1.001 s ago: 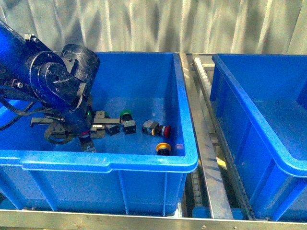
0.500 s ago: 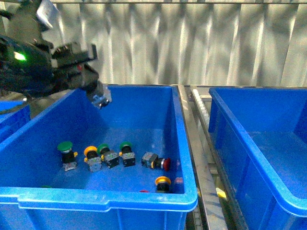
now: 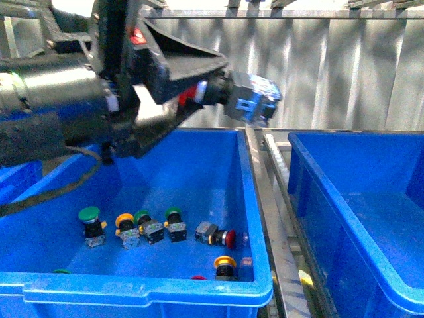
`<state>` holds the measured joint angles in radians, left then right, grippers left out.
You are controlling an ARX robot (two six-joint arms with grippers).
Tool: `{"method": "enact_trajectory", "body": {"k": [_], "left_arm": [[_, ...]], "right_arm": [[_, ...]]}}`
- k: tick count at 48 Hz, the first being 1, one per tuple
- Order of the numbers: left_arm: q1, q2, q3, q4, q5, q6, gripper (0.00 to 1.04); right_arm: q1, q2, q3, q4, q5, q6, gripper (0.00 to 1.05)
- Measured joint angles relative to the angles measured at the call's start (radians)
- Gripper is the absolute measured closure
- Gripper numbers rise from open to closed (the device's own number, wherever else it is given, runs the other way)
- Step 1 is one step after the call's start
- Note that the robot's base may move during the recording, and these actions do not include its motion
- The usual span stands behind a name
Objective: Pick red and yellow buttons and place in box
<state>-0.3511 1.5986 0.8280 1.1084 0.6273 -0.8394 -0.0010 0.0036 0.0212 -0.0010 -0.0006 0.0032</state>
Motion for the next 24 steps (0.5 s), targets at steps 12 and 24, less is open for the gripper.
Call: {"method": "enact_trajectory", "body": {"k": [12, 24], "left_arm": [[-0.075, 0.177, 0.114, 0.092, -0.051, -0.095, 0.71], [-0.147, 0.29, 0.246, 0.076, -0.067, -0.116, 0.71]], "right_arm": [[0.0, 0.0, 0.0, 0.0, 0.0, 0.0, 0.06], [0.0, 0.0, 0.0, 0.0, 0.0, 0.0, 0.06]]}}
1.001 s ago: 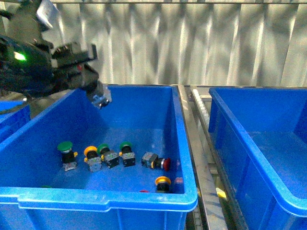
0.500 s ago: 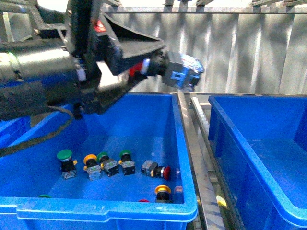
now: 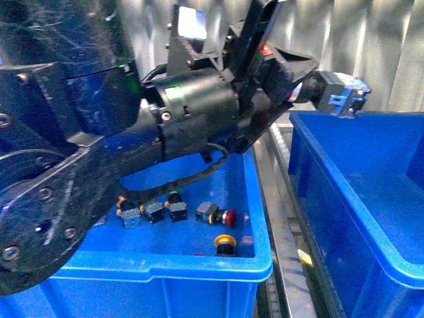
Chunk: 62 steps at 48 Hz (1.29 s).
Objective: Pick red and yellow buttons and place in box
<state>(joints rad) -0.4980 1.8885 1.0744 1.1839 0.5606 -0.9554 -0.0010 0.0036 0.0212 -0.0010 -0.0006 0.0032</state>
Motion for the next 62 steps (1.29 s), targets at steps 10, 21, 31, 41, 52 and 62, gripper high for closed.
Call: {"method": "enact_trajectory", "body": {"k": [10, 21, 31, 41, 52, 62], "left_arm": [[-0.042, 0.055, 0.086, -0.029, -0.011, -0.001, 0.71], [-0.062, 0.063, 0.11, -0.039, -0.016, 0.0, 0.71], [-0.072, 0.063, 0.11, -0.042, -0.021, 0.003, 0.71], [-0.09, 0.063, 0.11, -0.037, -0.03, 0.003, 0.71], [-0.108, 0.063, 0.11, -0.025, -0.038, 0.003, 0.71], [-0.12, 0.063, 0.11, -0.011, -0.042, 0.0, 0.71]], "right_arm": [[0.0, 0.0, 0.0, 0.0, 0.0, 0.0, 0.06], [0.0, 0.0, 0.0, 0.0, 0.0, 0.0, 0.06], [-0.003, 0.112, 0.003, 0.212, 0.151, 0.138, 0.06], [-0.283, 0.629, 0.157, 0.784, -0.043, 0.65, 0.06], [-0.203, 1.042, 0.309, 1.069, 0.041, 1.109, 0.06], [-0.079, 1.236, 0.396, 1.241, 0.133, 1.315, 0.06]]}}
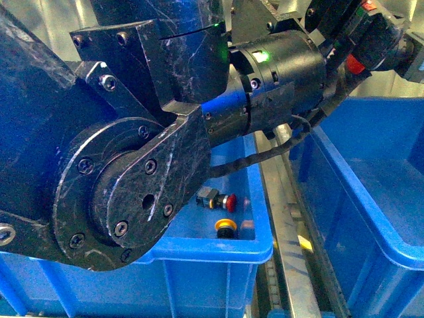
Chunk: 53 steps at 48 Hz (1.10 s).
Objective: Pick red and yellow buttons and place in box
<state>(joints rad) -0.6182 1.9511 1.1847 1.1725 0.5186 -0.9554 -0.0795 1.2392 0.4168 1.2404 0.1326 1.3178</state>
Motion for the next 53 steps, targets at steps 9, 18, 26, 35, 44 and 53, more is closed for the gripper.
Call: {"method": "enact_trajectory", "body": {"k": [9, 18, 26, 35, 44, 53], "left_arm": [[-0.002, 0.0, 0.0, 0.006, -0.006, -0.002, 0.71], [-0.007, 0.016, 0.012, 0.021, -0.002, -0.011, 0.71], [-0.007, 0.059, 0.04, 0.026, 0.003, -0.02, 0.71], [-0.007, 0.087, 0.081, 0.033, 0.009, -0.035, 0.71], [-0.008, 0.113, 0.109, 0.036, 0.01, -0.042, 0.71], [-0.009, 0.131, 0.12, 0.035, 0.013, -0.045, 0.71]], "right_arm": [[0.075, 0.118, 0.063, 0.047, 0.055, 0.073, 0.06], [0.137, 0.183, 0.108, 0.071, 0.091, 0.106, 0.06], [0.204, 0.23, 0.146, 0.078, 0.121, 0.115, 0.06], [0.269, 0.261, 0.17, 0.091, 0.138, 0.128, 0.06], [0.312, 0.27, 0.171, 0.1, 0.156, 0.133, 0.06], [0.345, 0.27, 0.179, 0.101, 0.157, 0.133, 0.06]]}}
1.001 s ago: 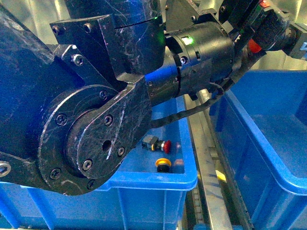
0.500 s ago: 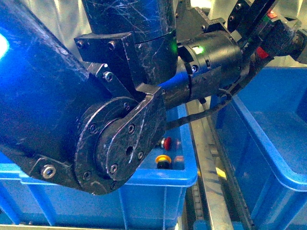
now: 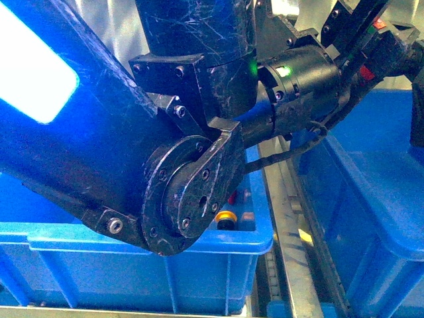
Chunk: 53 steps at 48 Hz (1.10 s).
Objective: Pick red and yellow buttons and place in box
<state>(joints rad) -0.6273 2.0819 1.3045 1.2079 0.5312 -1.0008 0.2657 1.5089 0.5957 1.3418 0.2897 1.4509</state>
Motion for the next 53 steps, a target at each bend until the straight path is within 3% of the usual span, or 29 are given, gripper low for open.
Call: {"method": "enact_trajectory", "body": {"k": [15, 26, 38, 53], "left_arm": [[-0.005, 0.005, 0.017, -0.004, -0.002, -0.004, 0.71], [-0.009, 0.005, 0.023, -0.007, -0.002, -0.008, 0.71], [-0.016, 0.005, 0.038, -0.014, -0.001, -0.009, 0.71], [-0.019, 0.006, 0.038, -0.035, -0.025, 0.0, 0.71]], "right_arm": [[0.019, -0.056, 0.018, -0.021, 0.013, 0.0, 0.07], [0.014, -0.063, 0.019, -0.045, 0.018, -0.004, 0.34], [0.002, -0.062, 0.005, -0.049, 0.027, -0.007, 0.75], [-0.013, -0.048, -0.002, -0.049, 0.027, -0.005, 0.78]]}}
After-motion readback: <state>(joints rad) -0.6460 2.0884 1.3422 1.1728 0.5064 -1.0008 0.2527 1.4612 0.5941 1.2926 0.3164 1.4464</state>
